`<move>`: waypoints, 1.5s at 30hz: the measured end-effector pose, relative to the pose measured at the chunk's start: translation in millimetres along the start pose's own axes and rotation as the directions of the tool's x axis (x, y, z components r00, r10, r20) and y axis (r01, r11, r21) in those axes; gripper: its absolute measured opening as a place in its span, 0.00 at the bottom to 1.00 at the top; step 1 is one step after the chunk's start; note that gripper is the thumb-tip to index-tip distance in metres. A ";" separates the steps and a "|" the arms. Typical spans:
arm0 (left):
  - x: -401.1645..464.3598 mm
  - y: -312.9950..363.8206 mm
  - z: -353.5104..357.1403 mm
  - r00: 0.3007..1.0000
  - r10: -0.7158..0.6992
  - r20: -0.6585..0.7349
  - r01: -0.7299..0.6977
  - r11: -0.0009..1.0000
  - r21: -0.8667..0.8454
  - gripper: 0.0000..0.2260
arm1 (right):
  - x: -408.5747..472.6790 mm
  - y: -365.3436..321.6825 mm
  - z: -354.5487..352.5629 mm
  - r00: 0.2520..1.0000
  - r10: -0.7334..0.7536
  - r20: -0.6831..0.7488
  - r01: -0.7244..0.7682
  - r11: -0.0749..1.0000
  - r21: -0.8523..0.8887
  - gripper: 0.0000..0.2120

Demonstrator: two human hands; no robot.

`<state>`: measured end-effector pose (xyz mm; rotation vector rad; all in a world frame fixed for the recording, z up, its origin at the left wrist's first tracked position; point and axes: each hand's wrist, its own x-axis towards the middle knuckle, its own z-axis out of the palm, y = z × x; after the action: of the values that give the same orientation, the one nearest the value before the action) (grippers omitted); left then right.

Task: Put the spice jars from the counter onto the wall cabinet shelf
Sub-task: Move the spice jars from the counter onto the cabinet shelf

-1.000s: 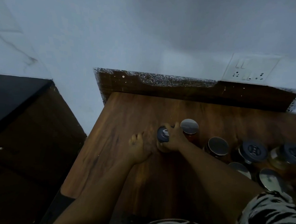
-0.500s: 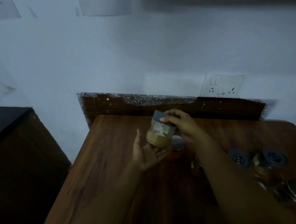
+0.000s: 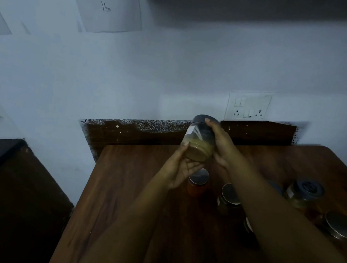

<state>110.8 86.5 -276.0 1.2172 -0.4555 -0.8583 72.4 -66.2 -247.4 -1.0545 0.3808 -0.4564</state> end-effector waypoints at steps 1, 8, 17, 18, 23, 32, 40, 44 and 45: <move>3.4 -0.3 -0.4 0.997 0.073 0.001 -0.072 0.993 0.096 0.24 | -0.1 -1.1 2.6 1.000 -0.009 -0.007 0.009 1.000 0.013 0.26; 12.0 20.6 5.8 0.977 0.202 0.063 -0.208 0.974 0.094 0.32 | -1.9 -17.7 6.2 0.994 0.031 0.107 -0.036 0.998 0.043 0.29; 10.8 23.9 15.5 0.954 0.301 0.009 -0.299 0.946 0.123 0.40 | -4.0 -26.6 1.1 0.975 0.141 0.171 -0.165 0.977 0.137 0.32; 10.4 25.8 14.3 0.961 0.275 0.027 -0.277 0.958 0.075 0.39 | -3.6 -27.8 -0.2 0.974 0.144 0.173 -0.169 0.975 0.141 0.31; 12.1 29.4 4.8 0.972 0.230 0.045 -0.233 0.971 0.062 0.38 | -2.7 -34.1 -6.8 0.969 0.152 0.197 -0.178 0.977 0.121 0.32; 8.0 36.3 8.8 0.973 0.223 0.063 -0.227 0.972 0.059 0.36 | -0.9 -40.1 -17.2 0.982 0.066 0.178 -0.103 0.973 0.206 0.25; 4.9 51.3 31.4 0.951 0.309 0.024 -0.309 0.944 0.119 0.36 | -3.1 -64.4 -12.0 0.987 0.013 0.161 -0.042 0.983 0.179 0.19; 4.5 63.7 56.7 0.895 0.445 -0.024 -0.418 0.857 0.301 0.35 | -9.6 -91.1 -2.5 0.989 -0.034 0.143 0.009 0.985 0.171 0.17; 4.3 69.0 62.8 0.882 0.471 -0.031 -0.437 0.839 0.323 0.35 | -11.6 -99.3 -0.4 0.988 -0.058 0.142 0.035 0.988 0.153 0.17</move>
<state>91.0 50.9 -192.0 1.3554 -0.7757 -0.3118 45.0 -101.7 -158.1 -0.9448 0.1884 -0.4395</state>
